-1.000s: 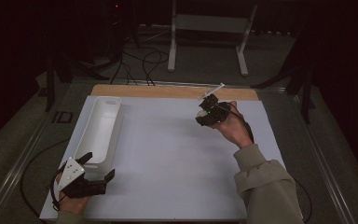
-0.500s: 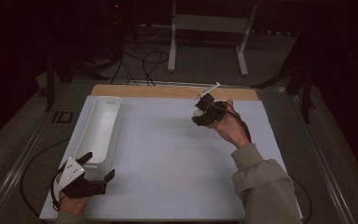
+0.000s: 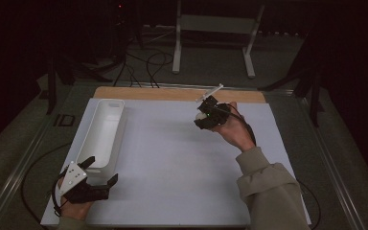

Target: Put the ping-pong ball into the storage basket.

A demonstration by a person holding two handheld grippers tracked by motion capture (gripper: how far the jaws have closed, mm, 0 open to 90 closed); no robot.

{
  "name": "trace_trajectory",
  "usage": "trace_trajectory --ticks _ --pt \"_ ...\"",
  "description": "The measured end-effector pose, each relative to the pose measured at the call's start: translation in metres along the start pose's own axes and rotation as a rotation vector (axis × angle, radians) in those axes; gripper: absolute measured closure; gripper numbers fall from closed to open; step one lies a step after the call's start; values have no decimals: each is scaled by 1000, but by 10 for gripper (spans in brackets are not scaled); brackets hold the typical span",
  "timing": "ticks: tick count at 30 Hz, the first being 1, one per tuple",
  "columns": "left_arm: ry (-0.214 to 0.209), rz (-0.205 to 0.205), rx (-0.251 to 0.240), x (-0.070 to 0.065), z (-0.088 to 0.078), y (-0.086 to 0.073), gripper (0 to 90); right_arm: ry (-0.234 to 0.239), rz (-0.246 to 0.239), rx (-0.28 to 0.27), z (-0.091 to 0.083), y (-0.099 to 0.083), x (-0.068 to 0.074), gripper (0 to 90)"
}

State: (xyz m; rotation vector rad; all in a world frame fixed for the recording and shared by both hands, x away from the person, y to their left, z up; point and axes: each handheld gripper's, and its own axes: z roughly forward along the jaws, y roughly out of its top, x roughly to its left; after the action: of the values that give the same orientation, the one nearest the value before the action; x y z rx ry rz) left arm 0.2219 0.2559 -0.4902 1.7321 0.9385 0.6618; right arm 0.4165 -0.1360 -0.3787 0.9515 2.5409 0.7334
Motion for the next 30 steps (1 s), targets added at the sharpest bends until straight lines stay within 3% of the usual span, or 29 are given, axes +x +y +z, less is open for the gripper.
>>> trace_trajectory --ticks 30 --pt "-1 1 1 0 0 0 0 26 -48 -16 2 11 15 505"
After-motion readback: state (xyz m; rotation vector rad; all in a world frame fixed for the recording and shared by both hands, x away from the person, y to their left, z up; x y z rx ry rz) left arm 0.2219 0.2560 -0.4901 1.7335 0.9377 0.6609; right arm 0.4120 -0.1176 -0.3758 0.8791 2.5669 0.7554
